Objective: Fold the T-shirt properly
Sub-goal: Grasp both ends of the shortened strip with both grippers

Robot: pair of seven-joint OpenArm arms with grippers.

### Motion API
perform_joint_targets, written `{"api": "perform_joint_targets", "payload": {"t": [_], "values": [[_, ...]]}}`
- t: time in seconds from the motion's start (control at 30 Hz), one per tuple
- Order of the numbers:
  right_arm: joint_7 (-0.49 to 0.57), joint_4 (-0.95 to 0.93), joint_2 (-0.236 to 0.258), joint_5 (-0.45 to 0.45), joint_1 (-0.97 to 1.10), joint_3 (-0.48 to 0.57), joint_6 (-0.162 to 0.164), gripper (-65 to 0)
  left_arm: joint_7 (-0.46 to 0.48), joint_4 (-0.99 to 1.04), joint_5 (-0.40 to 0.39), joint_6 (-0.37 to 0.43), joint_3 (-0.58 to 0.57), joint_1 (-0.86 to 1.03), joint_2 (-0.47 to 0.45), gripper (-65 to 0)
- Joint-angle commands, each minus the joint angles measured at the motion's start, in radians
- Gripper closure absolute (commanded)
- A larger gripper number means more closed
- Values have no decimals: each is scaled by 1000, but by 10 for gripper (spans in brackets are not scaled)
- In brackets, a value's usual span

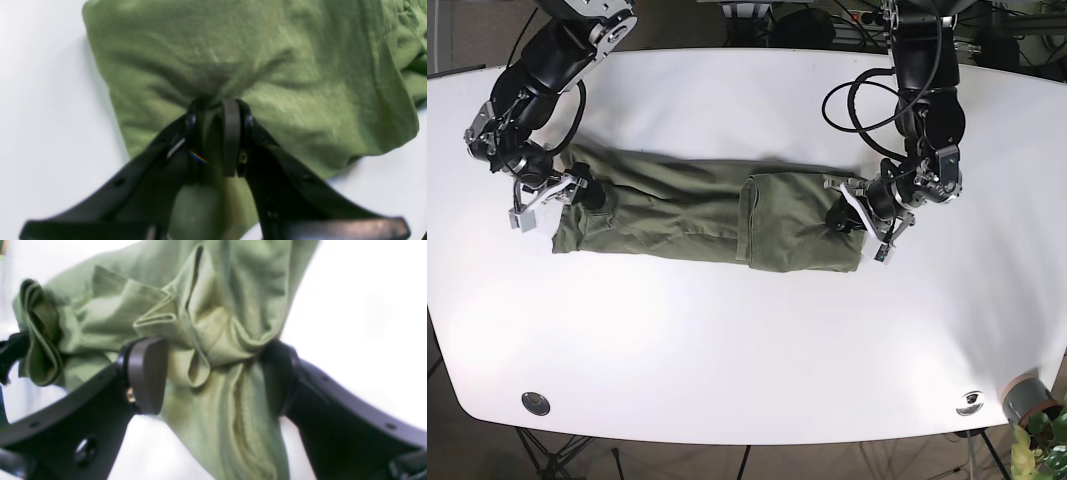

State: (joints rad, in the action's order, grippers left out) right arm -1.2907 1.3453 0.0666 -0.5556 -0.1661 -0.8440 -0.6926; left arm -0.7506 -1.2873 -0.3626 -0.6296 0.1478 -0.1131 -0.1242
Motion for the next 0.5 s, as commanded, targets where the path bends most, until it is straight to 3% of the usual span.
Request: {"api": "perform_joint_targets", "payload": {"t": [0.0, 0.37, 0.47], "values": [[12, 10, -9, -17, -19, 36, -6, -423, -13, -8, 9, -2, 0, -7, -21, -76], [102, 10, -35, -16, -3, 119, -6, -420, -13, -5, 10, -2, 0, -4, -21, -76], [110, 10, -34, -16, -3, 117, -6, -352, -13, -8, 10, -2, 0, 3, -21, -76]]}}
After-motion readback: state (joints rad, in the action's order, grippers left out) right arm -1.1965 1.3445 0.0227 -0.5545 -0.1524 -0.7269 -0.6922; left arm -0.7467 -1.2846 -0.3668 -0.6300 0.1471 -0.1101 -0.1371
